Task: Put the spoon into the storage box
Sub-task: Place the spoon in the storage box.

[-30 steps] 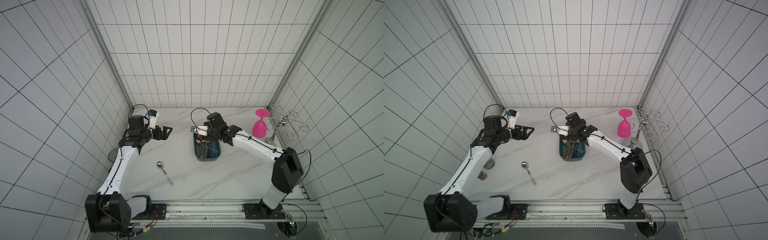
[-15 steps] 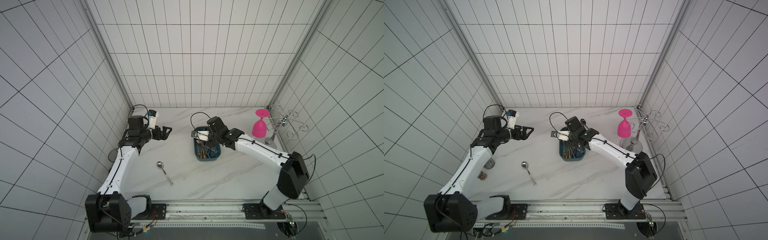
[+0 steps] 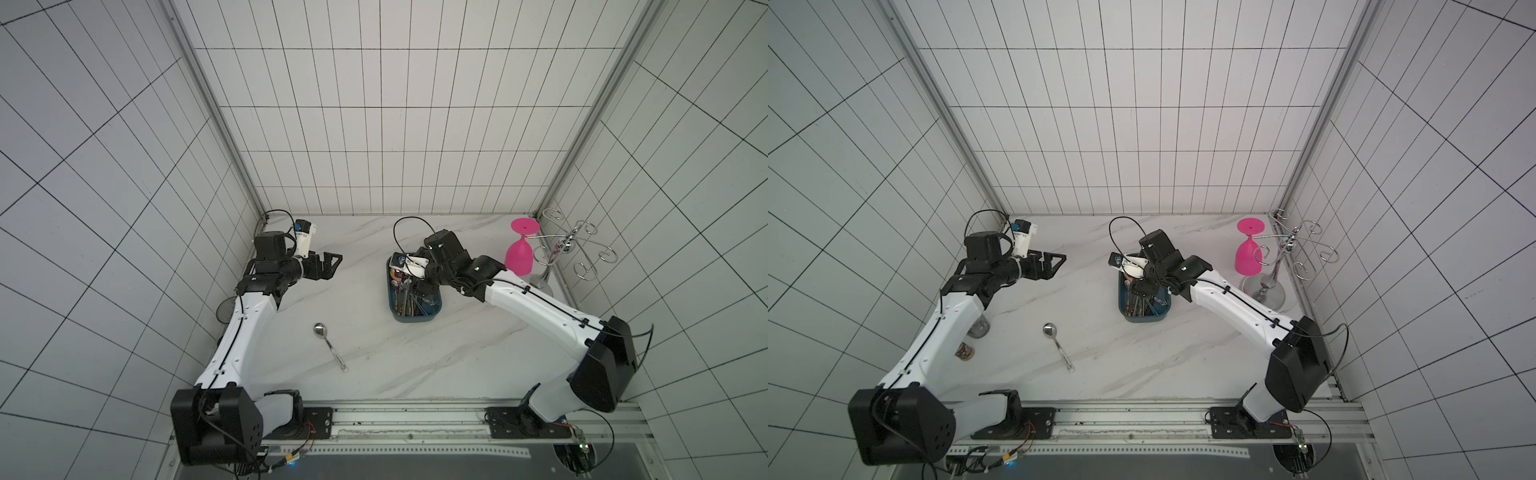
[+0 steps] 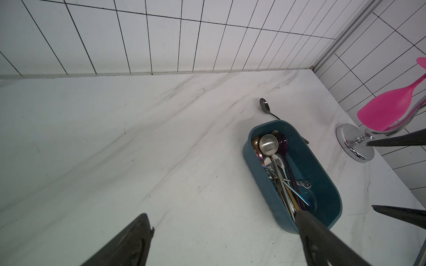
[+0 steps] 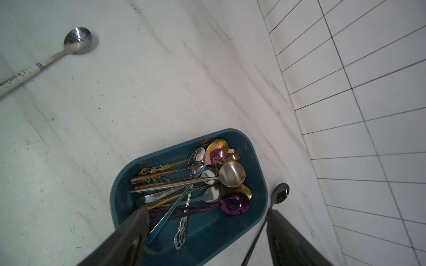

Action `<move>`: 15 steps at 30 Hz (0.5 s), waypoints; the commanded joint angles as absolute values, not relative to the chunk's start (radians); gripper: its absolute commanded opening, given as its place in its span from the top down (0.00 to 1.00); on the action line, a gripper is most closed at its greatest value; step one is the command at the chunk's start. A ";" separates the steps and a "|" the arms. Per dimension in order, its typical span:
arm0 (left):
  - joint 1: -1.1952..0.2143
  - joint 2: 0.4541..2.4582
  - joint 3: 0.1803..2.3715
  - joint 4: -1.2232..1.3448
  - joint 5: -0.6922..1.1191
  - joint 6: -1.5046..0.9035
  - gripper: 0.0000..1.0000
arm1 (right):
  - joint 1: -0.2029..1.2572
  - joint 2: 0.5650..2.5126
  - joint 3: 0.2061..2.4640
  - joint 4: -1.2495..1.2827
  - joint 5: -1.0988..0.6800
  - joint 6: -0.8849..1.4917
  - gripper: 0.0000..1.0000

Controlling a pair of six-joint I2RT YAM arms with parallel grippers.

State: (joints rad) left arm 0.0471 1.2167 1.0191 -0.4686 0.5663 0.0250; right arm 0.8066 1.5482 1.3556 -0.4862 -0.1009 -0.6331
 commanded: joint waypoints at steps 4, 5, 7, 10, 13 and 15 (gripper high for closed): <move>0.052 1.203 1.012 -0.449 0.561 0.024 0.01 | 0.703 1.646 1.527 -0.631 -0.115 -0.375 0.16; 0.052 1.203 1.004 -0.441 0.563 0.022 0.01 | 0.691 1.663 1.549 -0.649 -0.122 -0.359 0.16; 0.052 1.204 1.005 -0.444 0.566 0.021 0.01 | 0.673 1.696 1.600 -0.686 -0.099 -0.321 0.16; 0.051 1.202 1.013 -0.456 0.561 0.025 0.01 | 0.630 1.753 1.690 -0.727 -0.092 -0.218 0.16; 0.053 1.201 1.000 -0.439 0.567 0.022 0.01 | 0.585 1.821 1.790 -0.811 -0.110 -0.142 0.19; 0.053 1.201 1.011 -0.454 0.564 0.023 0.01 | 0.564 1.864 1.855 -0.858 -0.092 -0.104 0.20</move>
State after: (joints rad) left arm 0.0479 1.2167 1.0115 -0.4675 0.5659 0.0235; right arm 0.5945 1.8202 1.7649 -0.7437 -0.1055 -0.2199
